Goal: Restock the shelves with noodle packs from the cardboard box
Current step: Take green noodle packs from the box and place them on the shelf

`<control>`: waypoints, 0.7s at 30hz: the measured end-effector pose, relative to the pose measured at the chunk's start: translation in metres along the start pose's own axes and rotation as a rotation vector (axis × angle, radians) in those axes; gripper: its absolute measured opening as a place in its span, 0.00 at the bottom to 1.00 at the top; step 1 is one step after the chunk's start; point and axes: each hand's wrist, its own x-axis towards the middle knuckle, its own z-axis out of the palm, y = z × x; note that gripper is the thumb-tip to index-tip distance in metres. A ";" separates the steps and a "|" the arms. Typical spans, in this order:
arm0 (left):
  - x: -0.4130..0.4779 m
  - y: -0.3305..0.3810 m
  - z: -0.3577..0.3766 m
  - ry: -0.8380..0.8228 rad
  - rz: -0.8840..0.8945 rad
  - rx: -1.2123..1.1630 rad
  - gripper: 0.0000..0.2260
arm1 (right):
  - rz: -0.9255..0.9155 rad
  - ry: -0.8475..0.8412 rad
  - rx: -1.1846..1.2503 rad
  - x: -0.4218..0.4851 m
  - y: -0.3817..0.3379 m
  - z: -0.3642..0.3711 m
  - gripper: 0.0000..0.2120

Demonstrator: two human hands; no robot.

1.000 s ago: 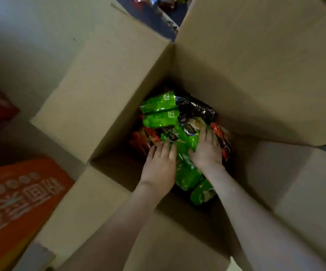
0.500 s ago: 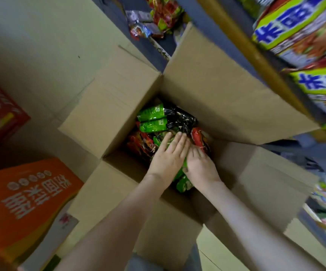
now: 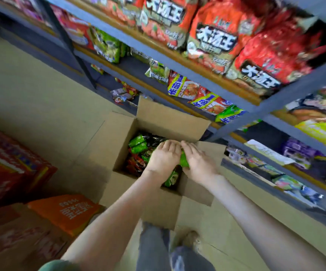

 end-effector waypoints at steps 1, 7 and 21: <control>0.000 0.009 -0.014 0.013 0.021 0.008 0.17 | 0.014 0.030 -0.003 -0.015 0.004 -0.014 0.38; -0.003 0.096 -0.111 0.203 0.125 0.133 0.17 | 0.061 0.268 -0.076 -0.125 0.046 -0.080 0.37; 0.027 0.306 -0.281 0.778 0.369 0.184 0.19 | 0.209 0.927 -0.299 -0.335 0.168 -0.188 0.40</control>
